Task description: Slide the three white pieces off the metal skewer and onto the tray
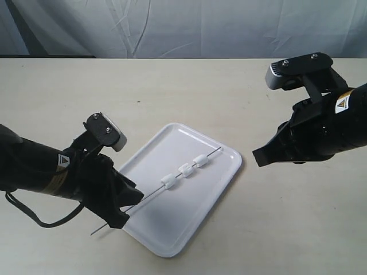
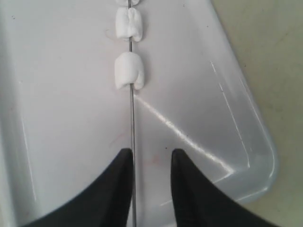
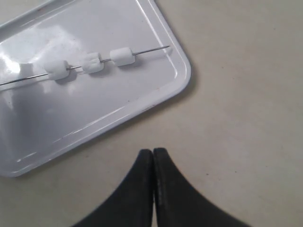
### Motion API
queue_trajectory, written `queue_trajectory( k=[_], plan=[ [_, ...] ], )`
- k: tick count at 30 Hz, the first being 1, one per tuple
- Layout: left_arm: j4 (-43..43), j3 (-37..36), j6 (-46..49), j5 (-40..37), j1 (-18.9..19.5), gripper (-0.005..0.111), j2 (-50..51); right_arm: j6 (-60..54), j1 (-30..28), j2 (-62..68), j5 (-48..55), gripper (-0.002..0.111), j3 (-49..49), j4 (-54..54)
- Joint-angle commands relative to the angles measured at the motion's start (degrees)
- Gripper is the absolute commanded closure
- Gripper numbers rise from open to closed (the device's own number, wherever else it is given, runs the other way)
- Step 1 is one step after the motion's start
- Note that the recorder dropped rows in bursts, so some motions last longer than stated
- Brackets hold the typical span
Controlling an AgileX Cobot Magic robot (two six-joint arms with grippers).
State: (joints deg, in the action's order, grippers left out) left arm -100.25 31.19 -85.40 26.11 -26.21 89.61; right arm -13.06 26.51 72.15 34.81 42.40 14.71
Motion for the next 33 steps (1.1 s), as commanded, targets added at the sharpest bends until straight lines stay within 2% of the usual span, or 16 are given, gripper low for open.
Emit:
queue_trajectory(
  k=[1,13,28,33],
  plan=[
    [0.3,0.4,0.4,-1.1,-0.3,0.077,1.2,-0.4,0.2,0.0,0.2,0.109,0.3,0.7],
    [0.3,3.0,1.9,-1.1,-0.3,0.074,10.3,-0.4,0.2,0.0,0.9,0.109,0.3,0.9],
    [0.3,2.8,3.2,-3.4,-0.3,0.074,11.1,-0.4,0.2,0.0,0.9,0.109,0.3,1.7],
    [0.3,1.2,3.4,-5.3,-0.3,0.078,11.1,-0.4,0.2,0.0,1.0,0.109,0.3,1.8]
  ],
)
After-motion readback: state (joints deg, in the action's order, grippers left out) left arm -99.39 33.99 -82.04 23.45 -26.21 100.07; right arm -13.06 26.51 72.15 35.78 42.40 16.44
